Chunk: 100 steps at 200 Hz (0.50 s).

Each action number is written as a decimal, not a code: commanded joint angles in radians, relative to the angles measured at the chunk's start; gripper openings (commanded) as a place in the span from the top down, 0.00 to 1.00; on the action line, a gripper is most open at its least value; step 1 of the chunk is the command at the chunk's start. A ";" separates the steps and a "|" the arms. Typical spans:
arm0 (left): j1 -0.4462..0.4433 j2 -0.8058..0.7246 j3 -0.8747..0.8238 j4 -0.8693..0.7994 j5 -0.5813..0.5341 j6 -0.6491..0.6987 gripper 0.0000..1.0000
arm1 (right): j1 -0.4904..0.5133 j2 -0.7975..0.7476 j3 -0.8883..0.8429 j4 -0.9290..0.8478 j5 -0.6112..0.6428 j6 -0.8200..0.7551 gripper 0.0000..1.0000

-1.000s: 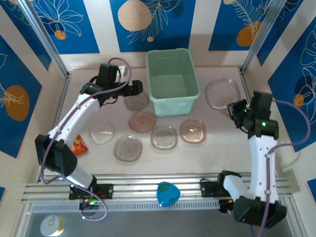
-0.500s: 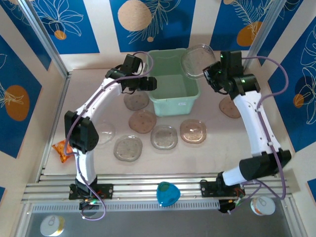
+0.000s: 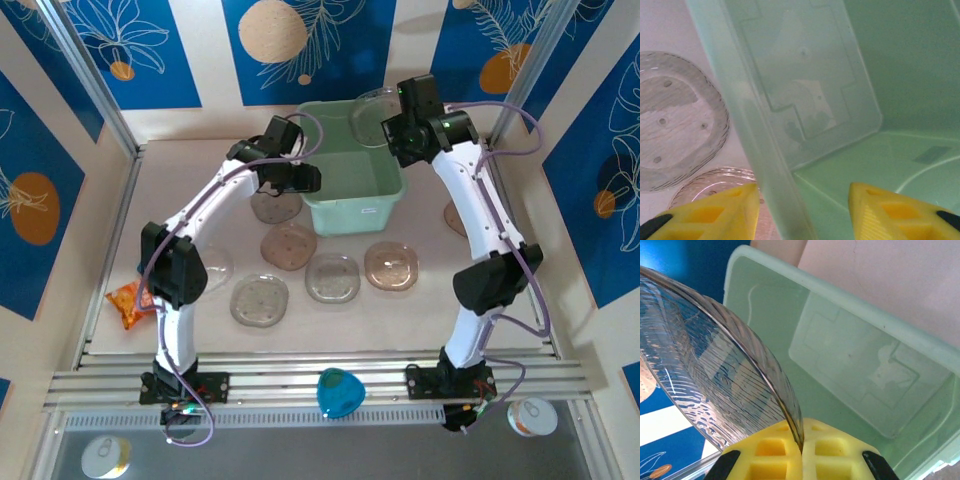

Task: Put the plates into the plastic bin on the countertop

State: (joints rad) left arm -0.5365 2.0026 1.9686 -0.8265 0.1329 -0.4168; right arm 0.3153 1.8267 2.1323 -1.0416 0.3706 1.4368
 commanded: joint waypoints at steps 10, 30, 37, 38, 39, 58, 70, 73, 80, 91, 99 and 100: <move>-0.022 -0.026 -0.042 0.012 0.041 -0.038 0.58 | 0.013 0.034 0.061 -0.109 0.037 0.100 1.00; -0.030 -0.038 -0.066 0.024 0.058 -0.054 0.64 | 0.016 0.036 0.059 -0.122 0.043 0.118 1.00; -0.033 -0.039 -0.069 0.025 0.062 -0.056 0.66 | 0.016 0.036 0.060 -0.124 0.044 0.122 1.00; -0.034 -0.039 -0.068 0.025 0.062 -0.056 0.66 | 0.016 0.036 0.060 -0.124 0.044 0.122 1.00; -0.035 -0.039 -0.069 0.024 0.062 -0.056 0.66 | 0.016 0.036 0.060 -0.125 0.044 0.122 1.00; -0.046 -0.049 -0.079 0.019 0.064 -0.060 0.68 | 0.018 0.036 0.060 -0.134 0.050 0.128 1.00; -0.052 -0.059 -0.093 0.025 0.063 -0.068 0.70 | 0.019 0.036 0.060 -0.145 0.055 0.142 1.00; -0.055 -0.062 -0.096 0.028 0.063 -0.069 0.70 | 0.019 0.036 0.060 -0.146 0.054 0.144 1.00; -0.058 -0.069 -0.106 0.034 0.061 -0.075 0.70 | 0.019 0.039 0.061 -0.148 0.052 0.149 1.00; -0.062 -0.079 -0.120 0.045 0.058 -0.086 0.71 | 0.019 0.042 0.065 -0.154 0.049 0.162 1.00; -0.066 -0.086 -0.129 0.053 0.057 -0.092 0.71 | 0.020 0.045 0.069 -0.155 0.047 0.167 1.00; -0.066 -0.087 -0.130 0.053 0.057 -0.093 0.70 | 0.021 0.046 0.070 -0.155 0.047 0.167 1.00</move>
State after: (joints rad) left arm -0.5720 1.9667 1.8702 -0.7834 0.1642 -0.4976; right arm 0.3283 1.8629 2.1635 -1.1599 0.3901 1.5505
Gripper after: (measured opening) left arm 0.298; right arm 0.063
